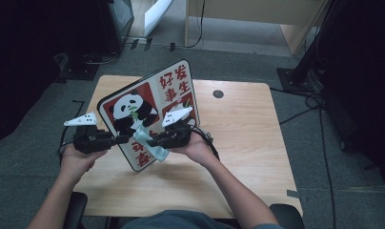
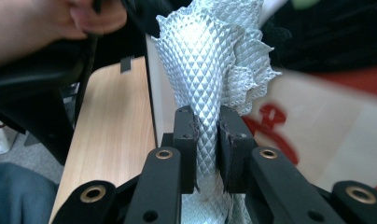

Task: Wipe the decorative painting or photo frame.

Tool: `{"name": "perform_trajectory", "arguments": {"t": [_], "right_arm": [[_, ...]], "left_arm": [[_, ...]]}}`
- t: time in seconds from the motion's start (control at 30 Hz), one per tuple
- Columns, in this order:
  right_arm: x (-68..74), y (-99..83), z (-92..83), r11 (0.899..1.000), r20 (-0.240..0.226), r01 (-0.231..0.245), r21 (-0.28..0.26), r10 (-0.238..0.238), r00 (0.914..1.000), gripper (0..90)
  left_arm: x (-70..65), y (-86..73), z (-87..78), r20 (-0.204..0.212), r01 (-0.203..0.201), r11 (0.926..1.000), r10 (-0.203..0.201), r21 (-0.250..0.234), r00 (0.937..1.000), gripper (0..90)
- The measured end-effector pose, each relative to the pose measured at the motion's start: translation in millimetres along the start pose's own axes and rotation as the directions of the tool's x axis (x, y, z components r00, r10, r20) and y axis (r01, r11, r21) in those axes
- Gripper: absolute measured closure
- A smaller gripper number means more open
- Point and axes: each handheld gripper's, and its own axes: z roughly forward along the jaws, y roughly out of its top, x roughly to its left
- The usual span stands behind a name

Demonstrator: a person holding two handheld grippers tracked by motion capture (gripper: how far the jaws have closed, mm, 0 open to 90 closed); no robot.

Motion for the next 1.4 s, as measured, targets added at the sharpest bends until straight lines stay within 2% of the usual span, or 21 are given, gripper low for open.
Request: {"name": "perform_trajectory", "arguments": {"t": [0.3, 0.47, 0.83, 1.03, 1.4], "right_arm": [[5.9, 47.2, -15.2, 0.999, 0.033, 0.039, -0.036, -0.038, 0.9987, 79.8], [11.7, 78.9, -21.4, 0.995, 0.045, 0.085, -0.052, -0.082, 0.9956, 79.7], [24.2, 127.3, -21.9, 0.984, 0.049, 0.155, -0.086, -0.151, 0.9873, 79.6], [27.7, 138.8, -15.4, 0.981, 0.045, 0.172, -0.086, -0.169, 0.9846, 79.6], [26.8, 131.0, -7.5, 0.985, 0.028, 0.155, -0.069, -0.154, 0.9877, 79.5]], "left_arm": [[0.4, 0.0, -0.8, 0.003, 0.002, 1.0000, -0.002, -0.004, 1.0000, 73.5], [0.5, -0.1, -1.8, 0.004, 0.005, 1.0000, -0.005, -0.008, 1.0000, 73.4], [1.5, -0.7, -5.9, 0.008, 0.008, 0.9998, -0.008, -0.017, 0.9999, 73.5], [1.1, -1.5, -10.7, 0.009, 0.010, 0.9995, -0.010, -0.030, 0.9999, 73.9], [1.3, -2.0, -13.6, 0.002, 0.010, 0.9996, -0.010, -0.026, 0.9999, 76.5]]}}
